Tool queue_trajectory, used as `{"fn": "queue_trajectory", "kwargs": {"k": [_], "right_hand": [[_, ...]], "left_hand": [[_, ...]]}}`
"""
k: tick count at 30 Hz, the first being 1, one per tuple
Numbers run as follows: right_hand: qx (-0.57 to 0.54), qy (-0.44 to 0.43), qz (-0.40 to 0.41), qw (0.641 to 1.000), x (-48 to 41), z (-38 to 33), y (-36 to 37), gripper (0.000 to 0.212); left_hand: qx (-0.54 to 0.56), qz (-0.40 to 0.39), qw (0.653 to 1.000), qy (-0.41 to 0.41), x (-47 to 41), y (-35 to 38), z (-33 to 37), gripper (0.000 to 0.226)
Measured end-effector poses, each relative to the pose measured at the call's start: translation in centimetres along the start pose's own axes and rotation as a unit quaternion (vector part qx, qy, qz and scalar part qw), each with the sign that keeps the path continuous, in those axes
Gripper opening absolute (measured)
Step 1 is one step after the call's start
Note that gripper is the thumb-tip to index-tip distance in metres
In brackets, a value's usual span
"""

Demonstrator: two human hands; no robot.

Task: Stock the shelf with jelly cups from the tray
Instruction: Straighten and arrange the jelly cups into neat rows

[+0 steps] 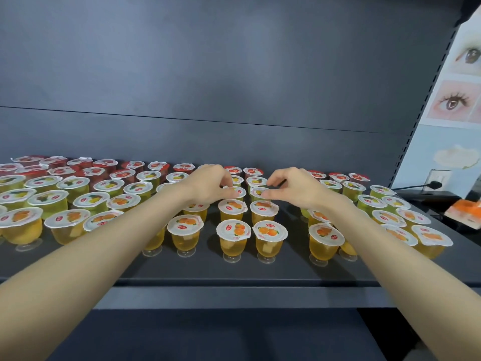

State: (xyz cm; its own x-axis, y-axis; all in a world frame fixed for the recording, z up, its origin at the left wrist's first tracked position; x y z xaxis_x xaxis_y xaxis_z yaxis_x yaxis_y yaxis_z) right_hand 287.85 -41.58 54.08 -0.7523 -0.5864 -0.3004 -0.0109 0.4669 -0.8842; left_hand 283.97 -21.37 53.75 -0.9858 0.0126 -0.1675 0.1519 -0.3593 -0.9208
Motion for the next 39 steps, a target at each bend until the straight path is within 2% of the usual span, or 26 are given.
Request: {"fn": "queue_trajectory", "kwargs": {"k": [8,15,22,26,29,33,39], "right_hand": [[0.014,0.01,-0.059,0.998,-3.1,1.5,1.4,0.041],[-0.012,-0.004,-0.068,0.998,-3.5,2.1,1.7,0.027],[0.003,-0.005,-0.064,0.998,-3.1,1.6,1.6,0.03],[0.064,-0.002,-0.01,0.998,-1.5,0.3,0.1,0.033],[0.128,0.002,0.044,0.991,0.5,-0.8,-1.7,0.034],[0.172,0.022,0.113,0.978,4.7,-1.6,-4.1,0.037],[0.179,0.029,0.115,0.977,9.0,1.2,-6.7,0.038]], "left_hand": [[-0.016,-0.034,0.999,-0.034,-3.3,0.7,0.1,0.045],[-0.018,-0.043,0.998,-0.028,-3.8,1.4,-0.4,0.038],[-0.039,-0.03,0.998,-0.026,-3.3,1.2,-0.5,0.041],[-0.063,0.016,0.998,-0.007,-1.6,-0.2,0.2,0.04],[-0.105,0.089,0.99,0.04,0.4,-1.8,1.9,0.037],[-0.085,0.173,0.974,0.115,2.7,-2.9,5.0,0.036],[-0.098,0.196,0.962,0.162,4.4,-0.8,9.6,0.038]]}}
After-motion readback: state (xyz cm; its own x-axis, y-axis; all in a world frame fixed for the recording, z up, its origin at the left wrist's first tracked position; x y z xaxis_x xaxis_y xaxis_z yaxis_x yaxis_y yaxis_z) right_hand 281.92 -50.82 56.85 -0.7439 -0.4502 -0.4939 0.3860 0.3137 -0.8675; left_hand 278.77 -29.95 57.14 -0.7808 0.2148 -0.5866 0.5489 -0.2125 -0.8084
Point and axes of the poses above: each hand's wrist, its own x-axis away from the middle knuckle, its own y-axis out of the palm, z = x × y, the point moved 1 cm from there along -x, towards the middle knuckle, and after that the axes turned 9 degrees about -y, right-handed, at the moved point
